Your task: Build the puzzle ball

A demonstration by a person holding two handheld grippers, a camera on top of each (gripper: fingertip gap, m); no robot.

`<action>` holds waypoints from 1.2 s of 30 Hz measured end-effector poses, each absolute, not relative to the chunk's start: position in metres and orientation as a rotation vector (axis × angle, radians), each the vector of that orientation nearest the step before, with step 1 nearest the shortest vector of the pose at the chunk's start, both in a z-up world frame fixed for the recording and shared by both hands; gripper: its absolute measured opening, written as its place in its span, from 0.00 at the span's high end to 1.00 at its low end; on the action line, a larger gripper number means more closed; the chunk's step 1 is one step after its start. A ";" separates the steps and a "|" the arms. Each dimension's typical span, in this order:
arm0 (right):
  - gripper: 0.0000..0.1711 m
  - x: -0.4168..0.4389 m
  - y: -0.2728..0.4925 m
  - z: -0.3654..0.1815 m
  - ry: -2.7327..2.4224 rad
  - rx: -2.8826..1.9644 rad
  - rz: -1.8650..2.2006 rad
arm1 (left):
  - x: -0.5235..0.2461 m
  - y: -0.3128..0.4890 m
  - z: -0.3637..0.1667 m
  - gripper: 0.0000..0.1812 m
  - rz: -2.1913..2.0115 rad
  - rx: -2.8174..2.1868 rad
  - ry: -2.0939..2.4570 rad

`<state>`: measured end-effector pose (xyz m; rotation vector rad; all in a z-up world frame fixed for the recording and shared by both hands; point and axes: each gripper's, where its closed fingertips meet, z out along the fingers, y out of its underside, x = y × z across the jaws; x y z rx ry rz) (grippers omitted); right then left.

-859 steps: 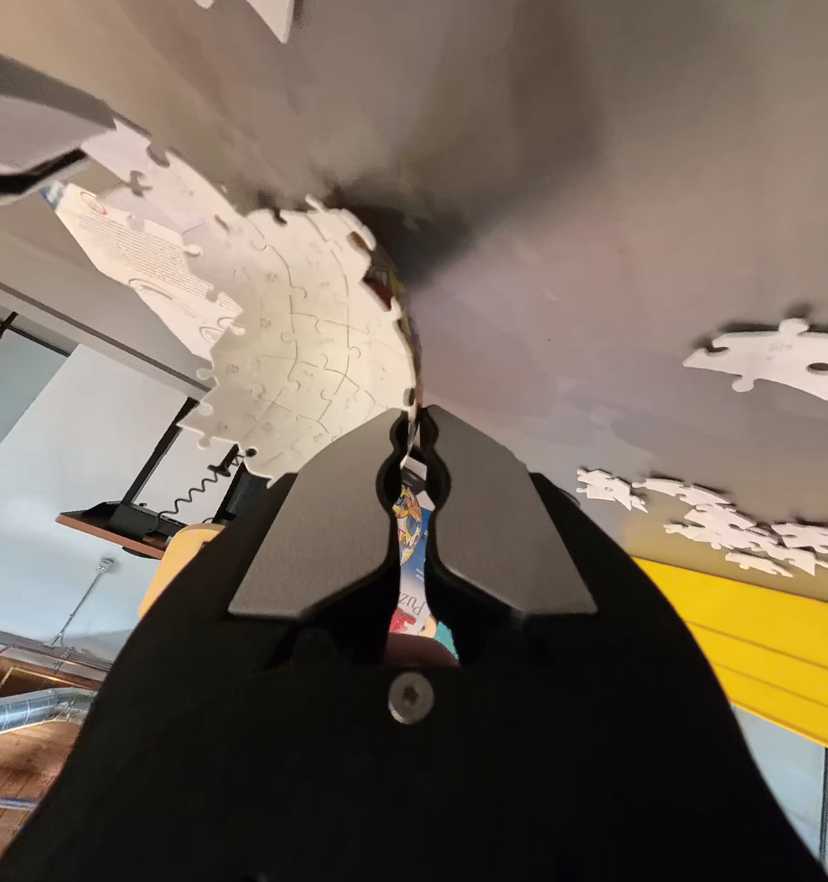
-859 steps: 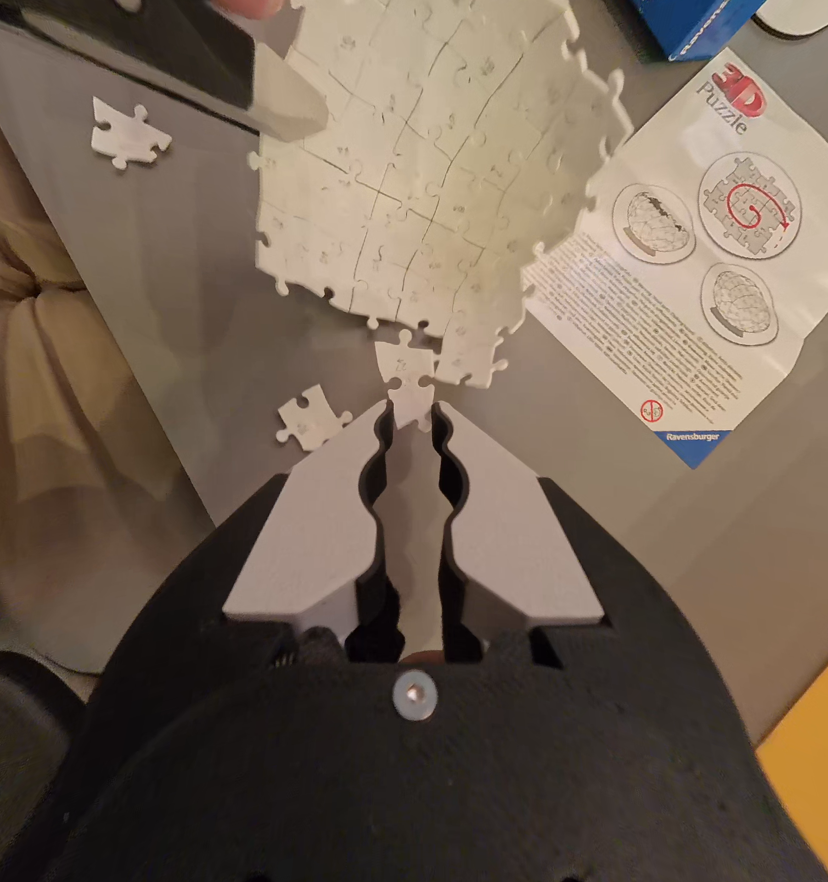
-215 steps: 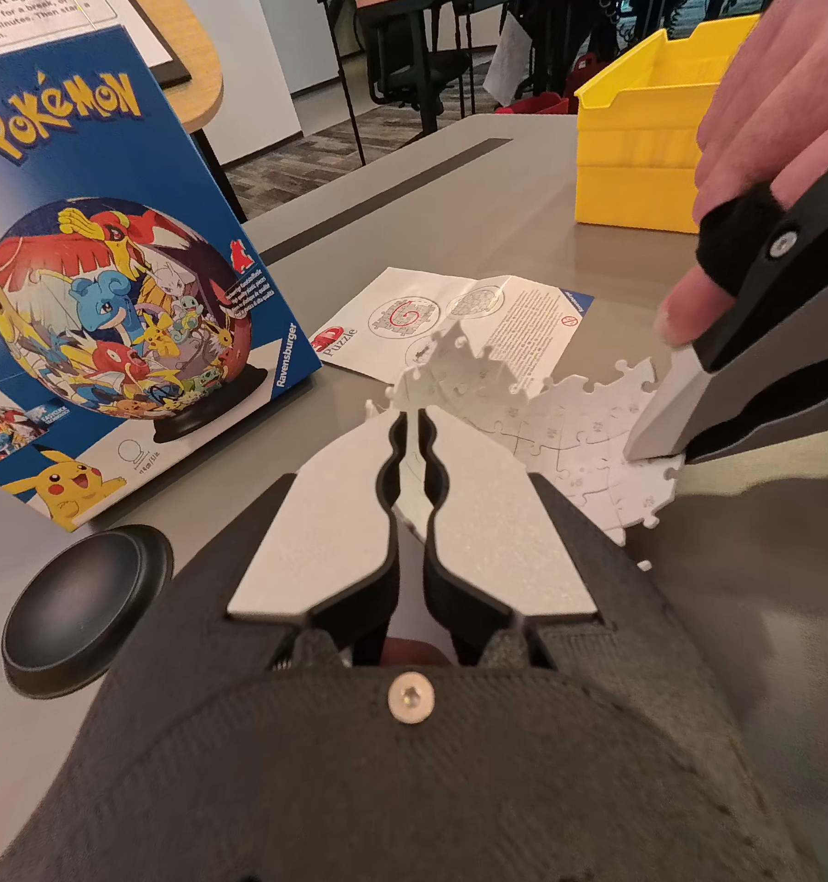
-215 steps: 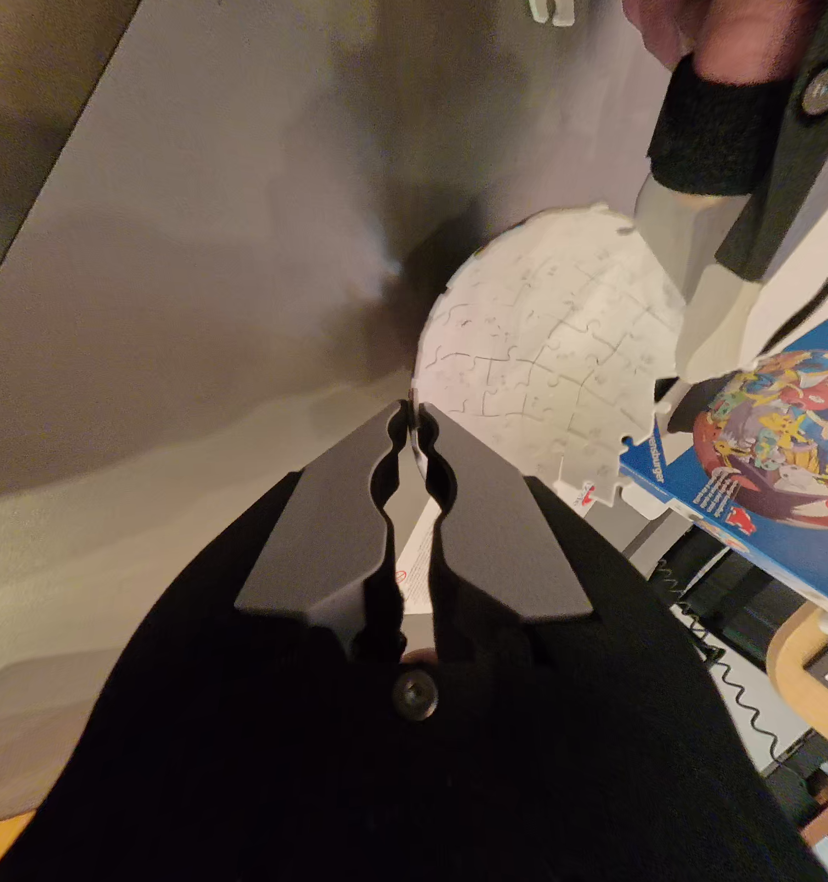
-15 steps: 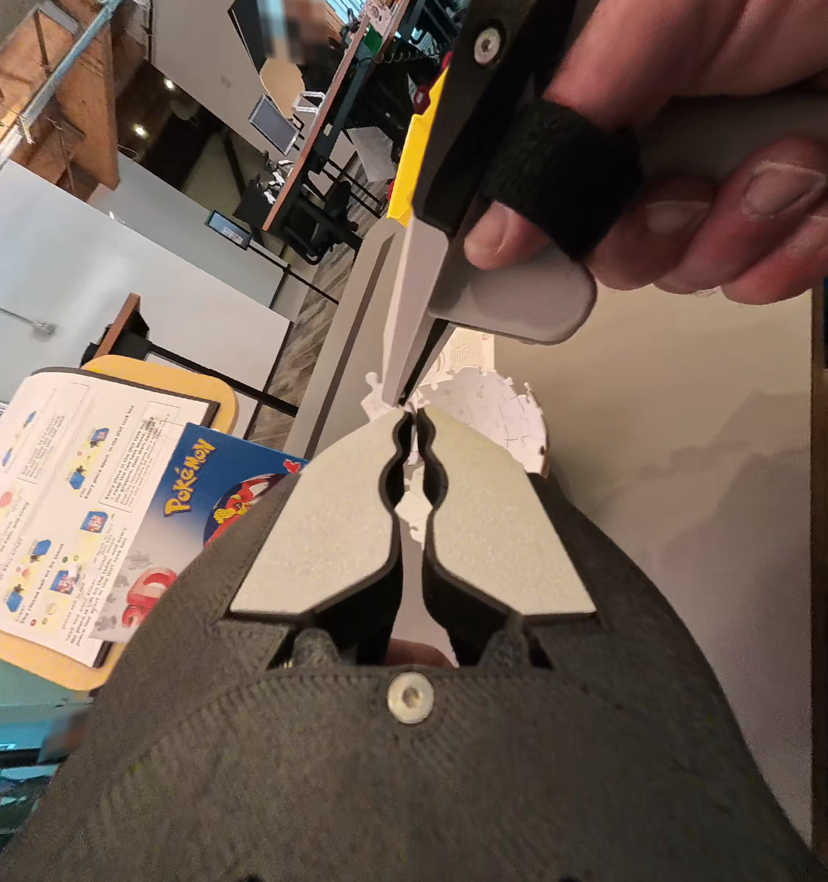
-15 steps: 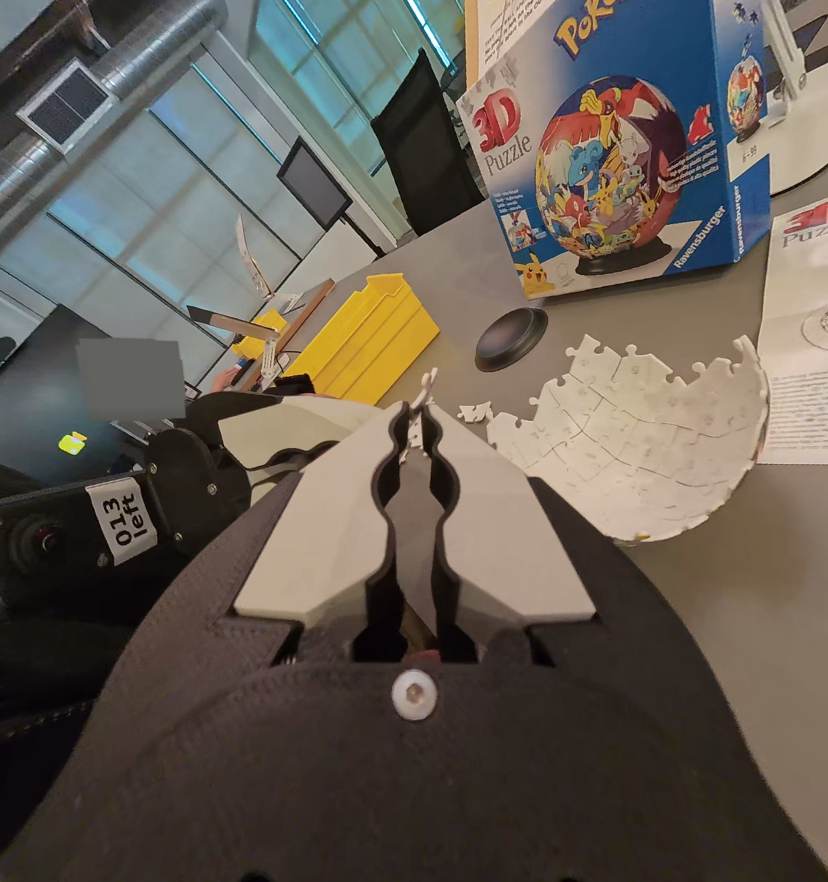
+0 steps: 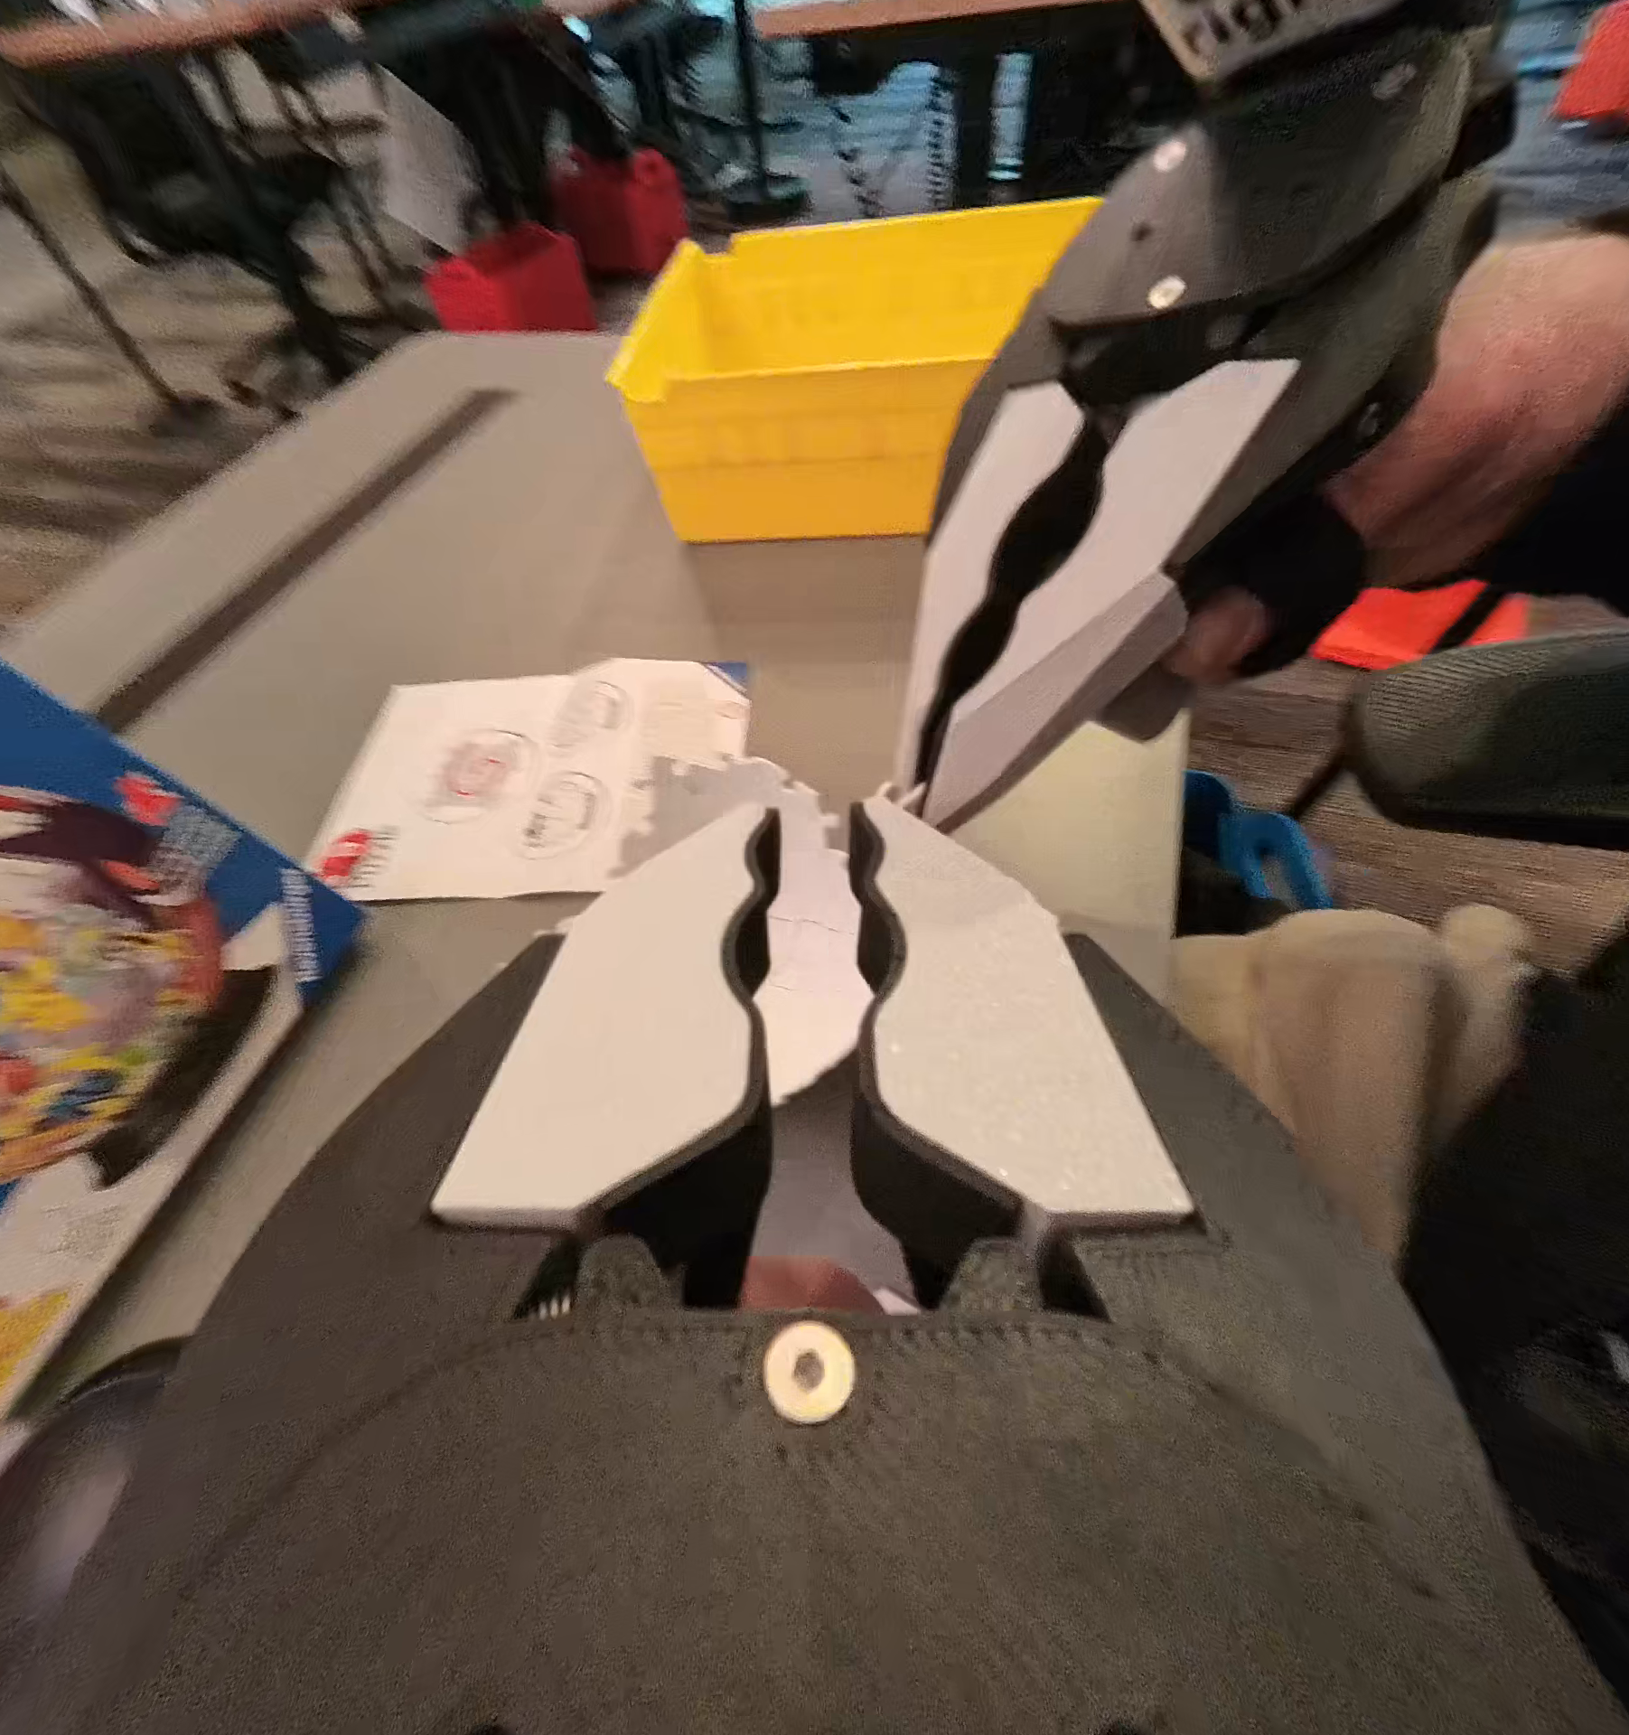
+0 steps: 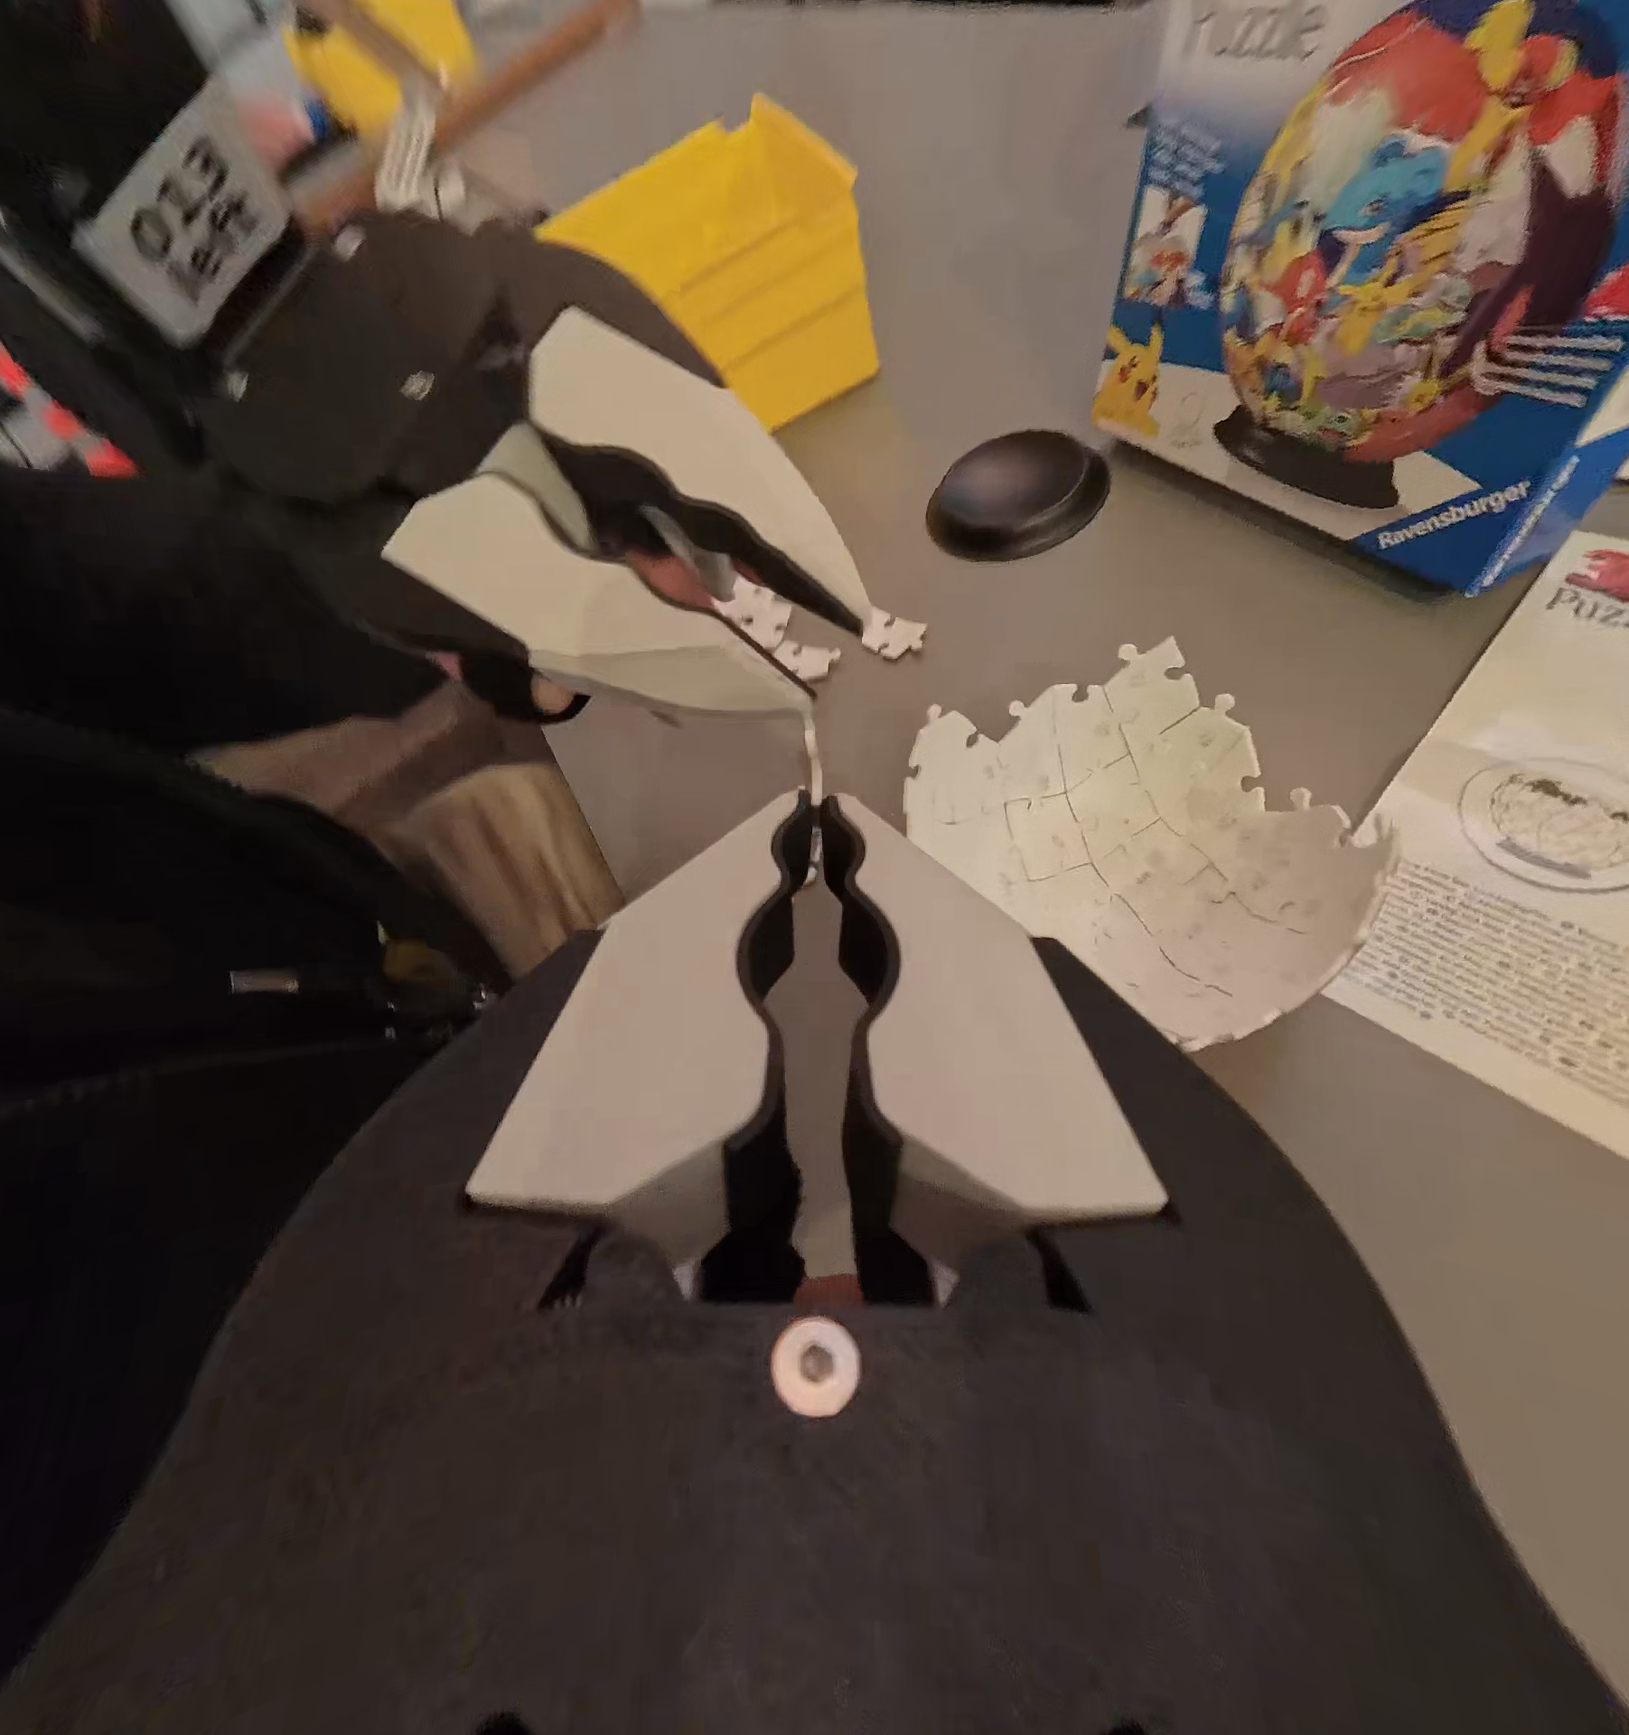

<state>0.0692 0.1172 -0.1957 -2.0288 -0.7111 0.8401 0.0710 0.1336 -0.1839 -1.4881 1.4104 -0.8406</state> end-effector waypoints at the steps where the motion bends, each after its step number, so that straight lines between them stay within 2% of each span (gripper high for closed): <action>1: 1.00 0.069 0.117 -0.197 -0.761 -2.043 0.808 | 0.073 0.129 -0.188 0.96 -0.879 -1.497 1.448; 5: 1.00 0.069 0.114 -0.203 -0.885 -2.073 0.748 | 0.072 0.124 -0.194 0.98 -0.969 -1.538 1.500; 7: 1.00 0.071 0.114 -0.206 -0.920 -2.089 0.731 | 0.069 0.120 -0.197 0.93 -0.997 -1.531 1.557; 10: 1.00 0.070 0.112 -0.206 -0.981 -2.087 0.727 | 0.069 0.114 -0.198 0.91 -1.046 -1.523 1.612; 14: 1.00 0.070 0.112 -0.212 -1.083 -2.111 0.641 | 0.075 0.109 -0.212 0.98 -0.966 -1.500 1.708; 19: 0.94 0.083 0.126 -0.202 -0.921 -2.085 0.621 | 0.076 0.124 -0.203 0.99 -1.158 -1.606 1.473; 24: 0.90 0.084 0.121 -0.199 -0.704 -2.036 0.850 | 0.078 0.122 -0.192 0.99 -1.424 -1.622 1.243; 26: 0.93 0.078 0.119 -0.196 -0.634 -1.975 0.944 | 0.079 0.120 -0.191 0.99 -1.459 -1.596 1.225; 27: 0.99 0.078 0.120 -0.197 -0.606 -1.954 0.961 | 0.079 0.119 -0.192 0.99 -1.473 -1.596 1.223; 31: 1.00 0.084 0.115 -0.202 -0.584 -1.972 1.006 | 0.084 0.118 -0.200 0.97 -1.439 -1.631 1.230; 36: 1.00 0.123 0.118 -0.222 -0.590 -2.127 0.827 | 0.092 0.116 -0.219 0.91 -1.235 -1.696 1.301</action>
